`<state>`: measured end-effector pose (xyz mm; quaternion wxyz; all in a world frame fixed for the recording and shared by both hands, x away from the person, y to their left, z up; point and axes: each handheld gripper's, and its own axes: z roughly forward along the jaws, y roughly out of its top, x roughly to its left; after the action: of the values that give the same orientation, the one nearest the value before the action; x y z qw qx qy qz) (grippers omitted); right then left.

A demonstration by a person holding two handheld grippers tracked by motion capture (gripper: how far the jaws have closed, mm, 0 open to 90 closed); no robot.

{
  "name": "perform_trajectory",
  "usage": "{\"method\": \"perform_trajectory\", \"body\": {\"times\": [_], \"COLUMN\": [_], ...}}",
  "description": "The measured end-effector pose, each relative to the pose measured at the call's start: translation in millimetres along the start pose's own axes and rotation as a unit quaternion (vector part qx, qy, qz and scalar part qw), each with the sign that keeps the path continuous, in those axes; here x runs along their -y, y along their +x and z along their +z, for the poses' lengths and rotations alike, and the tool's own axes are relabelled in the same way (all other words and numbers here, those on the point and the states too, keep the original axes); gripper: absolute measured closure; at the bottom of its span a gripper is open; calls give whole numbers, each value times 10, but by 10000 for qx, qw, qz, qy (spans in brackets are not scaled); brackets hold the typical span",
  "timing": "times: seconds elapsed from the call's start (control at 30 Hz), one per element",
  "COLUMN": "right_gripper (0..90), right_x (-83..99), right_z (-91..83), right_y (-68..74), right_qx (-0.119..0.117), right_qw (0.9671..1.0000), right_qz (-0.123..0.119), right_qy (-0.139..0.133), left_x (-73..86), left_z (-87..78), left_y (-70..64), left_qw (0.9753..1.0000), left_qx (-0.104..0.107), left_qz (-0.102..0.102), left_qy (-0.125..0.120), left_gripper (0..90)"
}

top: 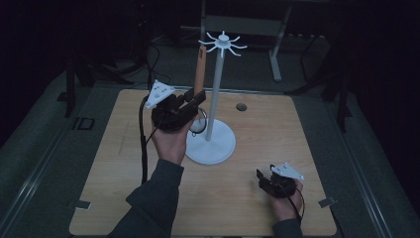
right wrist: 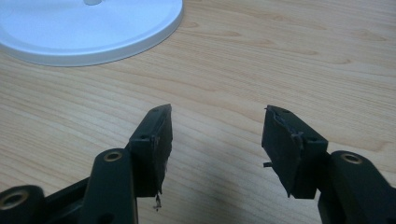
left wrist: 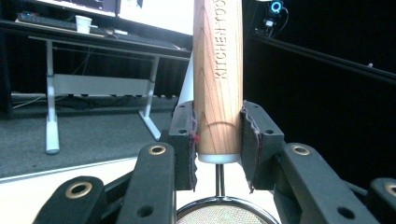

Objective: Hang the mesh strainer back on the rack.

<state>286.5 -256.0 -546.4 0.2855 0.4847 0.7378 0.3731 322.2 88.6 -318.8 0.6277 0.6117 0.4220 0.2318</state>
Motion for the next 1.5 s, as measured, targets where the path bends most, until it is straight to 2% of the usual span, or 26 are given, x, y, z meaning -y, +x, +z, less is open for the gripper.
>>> {"method": "perform_trajectory", "body": {"times": [0.5,0.9,1.07,1.13,1.27,1.5], "right_gripper": [425,425,424,424,423,421], "right_x": [2,4,5,5,6,5], "right_z": [-1,1,1,1,1,0], "right_y": [2,2,2,1,-1,3], "right_qx": [-3,-9,-12,-14,-10,-5], "right_qw": [10000,10000,10000,10000,10000,10000], "right_qz": [-5,-4,-3,1,-1,-14], "right_qy": [-1,10,11,15,10,11], "left_x": [-9,-31,-15,-10,-17,-15], "left_z": [114,217,256,260,228,183], "left_y": [18,33,41,47,50,-3], "left_qw": [9999,9996,9994,9993,9996,9998], "left_qx": [29,130,78,81,53,9], "left_qz": [-11,-70,-85,-97,-125,72], "left_qy": [110,233,336,350,245,187], "left_gripper": [689,688,680,666,568,539]}}
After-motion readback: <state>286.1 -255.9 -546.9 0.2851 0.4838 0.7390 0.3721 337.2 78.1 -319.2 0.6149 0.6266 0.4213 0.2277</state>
